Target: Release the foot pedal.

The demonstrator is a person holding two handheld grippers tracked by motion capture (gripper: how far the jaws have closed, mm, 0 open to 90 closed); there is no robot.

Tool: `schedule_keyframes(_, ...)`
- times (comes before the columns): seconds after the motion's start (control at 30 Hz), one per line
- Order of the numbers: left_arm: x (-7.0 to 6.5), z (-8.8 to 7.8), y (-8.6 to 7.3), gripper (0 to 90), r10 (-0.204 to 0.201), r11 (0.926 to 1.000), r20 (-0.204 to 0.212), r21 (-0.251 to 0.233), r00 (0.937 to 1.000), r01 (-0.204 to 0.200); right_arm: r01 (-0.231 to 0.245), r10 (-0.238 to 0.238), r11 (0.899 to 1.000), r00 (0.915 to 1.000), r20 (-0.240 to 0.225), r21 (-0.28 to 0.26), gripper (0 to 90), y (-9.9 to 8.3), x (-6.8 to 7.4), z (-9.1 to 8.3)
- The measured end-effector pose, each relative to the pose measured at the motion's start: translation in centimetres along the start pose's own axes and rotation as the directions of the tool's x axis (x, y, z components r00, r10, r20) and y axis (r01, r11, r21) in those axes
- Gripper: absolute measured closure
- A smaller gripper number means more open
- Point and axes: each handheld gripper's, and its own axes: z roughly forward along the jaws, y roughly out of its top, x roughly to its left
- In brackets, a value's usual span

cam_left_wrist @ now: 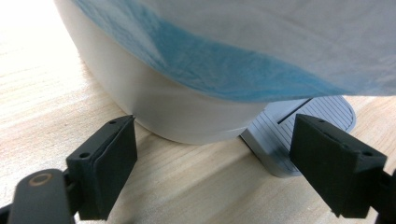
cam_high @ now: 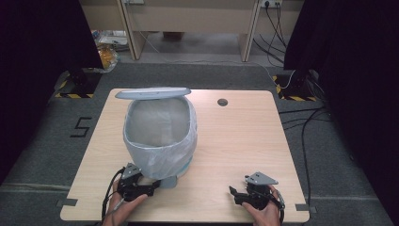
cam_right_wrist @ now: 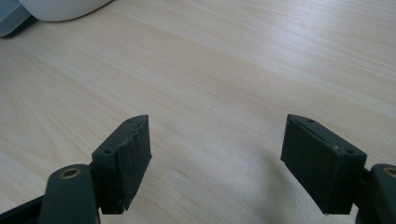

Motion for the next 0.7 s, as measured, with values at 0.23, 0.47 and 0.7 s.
schedule_keyframes(0.23, 0.05, -0.05, -0.01, 14.8, -0.009, 0.9999, 0.007, -0.005, 0.9999, 0.009, -0.006, 0.006, 1.0, 1.0, 0.001, 0.008, 24.1, -0.38, -0.03, -0.02)
schedule_keyframes(0.47, 0.23, -0.28, -0.1, 15.7, -0.024, 0.9995, 0.023, -0.022, 0.9995, 0.024, -0.008, 0.008, 1.0, 1.0, 0.0, 0.013, 24.2, -0.56, -0.22, 0.09)
schedule_keyframes(0.7, 0.13, -0.85, -0.13, 17.0, -0.033, 0.9981, 0.035, -0.05, 0.9988, 0.035, -0.013, 0.013, 1.0, 0.9999, 0.003, 0.021, 24.2, -0.77, -0.3, 0.23)
